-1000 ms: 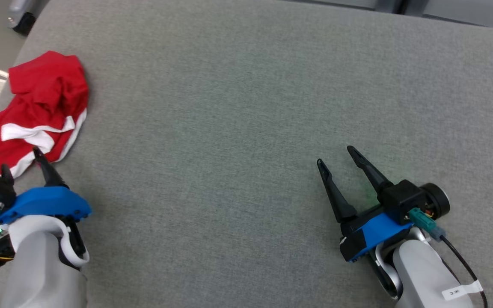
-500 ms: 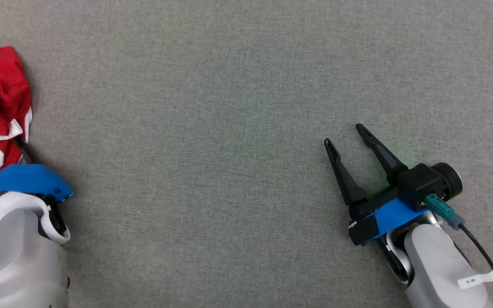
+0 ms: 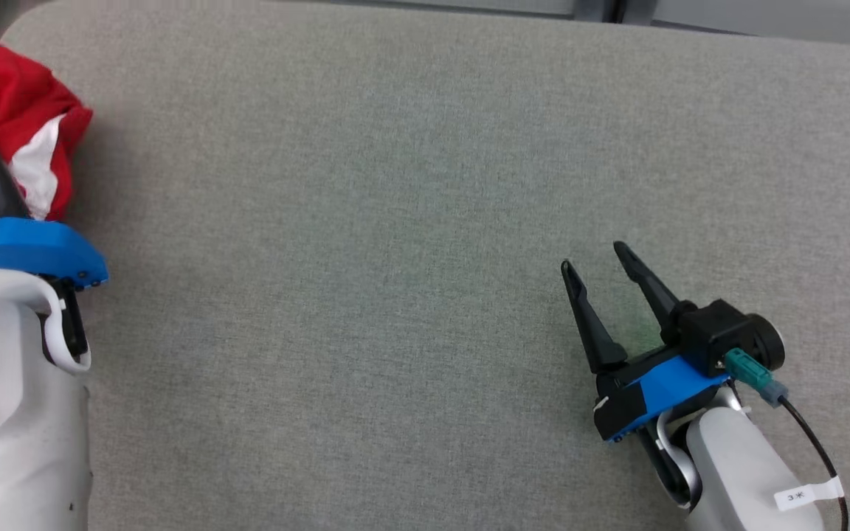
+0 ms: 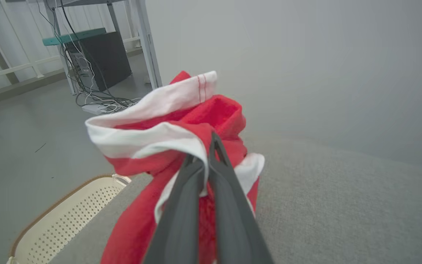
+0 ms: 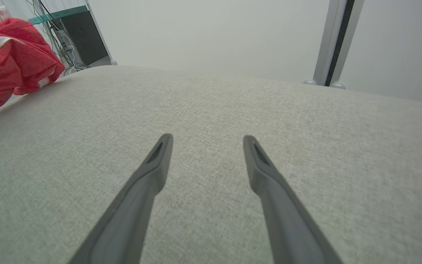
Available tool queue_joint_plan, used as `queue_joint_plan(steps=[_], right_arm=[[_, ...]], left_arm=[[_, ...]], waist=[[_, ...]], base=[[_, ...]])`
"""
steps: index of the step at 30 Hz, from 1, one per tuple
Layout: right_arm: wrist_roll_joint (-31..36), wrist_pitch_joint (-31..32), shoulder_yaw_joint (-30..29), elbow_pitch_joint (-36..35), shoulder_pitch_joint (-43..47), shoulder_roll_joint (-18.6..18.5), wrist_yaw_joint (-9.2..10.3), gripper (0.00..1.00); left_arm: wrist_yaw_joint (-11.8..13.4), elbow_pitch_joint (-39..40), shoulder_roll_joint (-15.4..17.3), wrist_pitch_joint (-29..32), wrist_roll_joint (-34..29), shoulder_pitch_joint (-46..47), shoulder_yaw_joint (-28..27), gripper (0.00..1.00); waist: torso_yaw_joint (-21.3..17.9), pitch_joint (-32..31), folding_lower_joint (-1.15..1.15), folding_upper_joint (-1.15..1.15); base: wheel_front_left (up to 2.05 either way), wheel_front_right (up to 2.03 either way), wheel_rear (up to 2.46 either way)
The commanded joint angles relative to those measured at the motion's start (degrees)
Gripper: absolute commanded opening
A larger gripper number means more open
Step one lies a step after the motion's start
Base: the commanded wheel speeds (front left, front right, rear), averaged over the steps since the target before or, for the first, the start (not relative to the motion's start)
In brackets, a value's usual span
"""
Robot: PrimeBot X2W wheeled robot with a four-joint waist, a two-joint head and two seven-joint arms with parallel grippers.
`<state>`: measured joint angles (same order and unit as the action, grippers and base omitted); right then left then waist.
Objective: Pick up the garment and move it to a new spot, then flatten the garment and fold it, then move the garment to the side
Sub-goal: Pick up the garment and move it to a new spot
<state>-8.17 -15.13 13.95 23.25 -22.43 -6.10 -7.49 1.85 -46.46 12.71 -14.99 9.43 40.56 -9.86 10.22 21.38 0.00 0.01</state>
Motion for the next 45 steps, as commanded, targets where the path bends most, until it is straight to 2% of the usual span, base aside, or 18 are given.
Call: queue_joint_plan(steps=[1,6,11,16,21,23,26,32,34,35,36,40,45], right_arm=[[-0.27,0.01,-0.55,0.66,1.16,0.72,-0.01,1.0],[-0.71,0.01,-1.73,2.01,2.79,2.33,-0.01,1.0],[-1.01,0.01,-2.55,2.91,3.91,3.05,-0.01,1.0],[-2.57,0.0,-2.43,3.39,4.33,3.18,-0.01,1.0],[-3.68,0.0,-2.14,3.83,5.0,3.12,-0.01,1.0],[-4.0,0.01,-2.15,3.96,5.06,3.14,-0.01,1.0],[-4.42,0.0,-2.01,4.34,5.37,3.15,-0.01,1.0],[-4.72,0.01,-2.32,4.67,6.5,3.16,-0.01,1.0],[-4.64,0.01,-2.61,4.85,6.88,3.16,-0.01,1.0],[-4.56,0.0,-2.89,4.93,7.03,3.15,-0.01,1.0],[-4.49,0.0,-3.07,5.02,7.3,3.15,-0.01,1.0],[-4.31,0.01,-4.1,5.42,8.4,3.15,-0.01,1.0],[-4.09,0.01,-4.22,5.48,9.88,3.13,-0.01,1.0]], left_arm=[[-0.94,2.6,0.25,-0.24,-1.46,-0.07,1.41,0.0],[-2.95,8.8,-1.88,-0.23,-4.76,-0.39,6.4,0.0],[-5.14,11.92,-5.08,-0.24,-6.45,-1.65,11.36,0.0],[-6.93,14.15,-8.35,-0.23,-5.54,-3.63,16.2,0.0],[-8.18,14.52,-9.64,-0.21,-3.28,-6.4,22.27,0.0],[-8.28,14.75,-9.75,-0.21,-2.17,-7.18,23.37,0.0],[-8.07,15.95,-9.84,-0.2,3.26,-9.74,28.67,0.0],[-3.26,15.53,-9.72,-0.2,12.03,-15.25,36.52,0.0],[-1.6,14.21,-9.69,-0.2,13.35,-17.61,37.25,0.46],[-1.02,13.52,-9.7,-0.21,14.07,-18.92,37.28,0.85],[-0.54,12.81,-9.71,-0.2,14.46,-20.09,36.98,1.0],[1.12,11.76,-9.75,-0.2,13.93,-24.8,33.58,1.0],[2.38,12.72,-8.92,-0.2,11.44,-31.24,26.3,1.0]], waist=[[-1.45,-2.53,0.0,-0.01],[-3.79,-6.81,0.0,-0.01],[-8.0,-9.79,0.0,-0.01],[-13.15,-11.43,0.0,-0.01],[-18.07,-12.2,0.0,-0.01],[-18.95,-12.31,0.0,-0.01],[-21.12,-12.51,0.0,-0.01],[-22.96,-13.49,0.0,-0.01],[-22.93,-14.17,0.0,-0.01],[-22.74,-14.62,0.0,-0.01],[-22.53,-15.01,0.0,-0.01],[-20.93,-16.71,0.0,-0.01],[-18.84,-18.96,0.0,-0.01]], base=[[0.0,0.0,0.0],[0.0,0.0,0.0],[0.0,0.0,0.0],[0.0,0.0,0.0],[0.0,0.0,0.0],[0.0,0.0,0.0],[0.0,0.0,0.0],[0.0,0.0,0.0],[0.0,0.0,0.0],[0.0,0.0,0.0],[0.0,0.0,0.0],[0.0,0.0,0.0],[0.0,0.0,0.0]])
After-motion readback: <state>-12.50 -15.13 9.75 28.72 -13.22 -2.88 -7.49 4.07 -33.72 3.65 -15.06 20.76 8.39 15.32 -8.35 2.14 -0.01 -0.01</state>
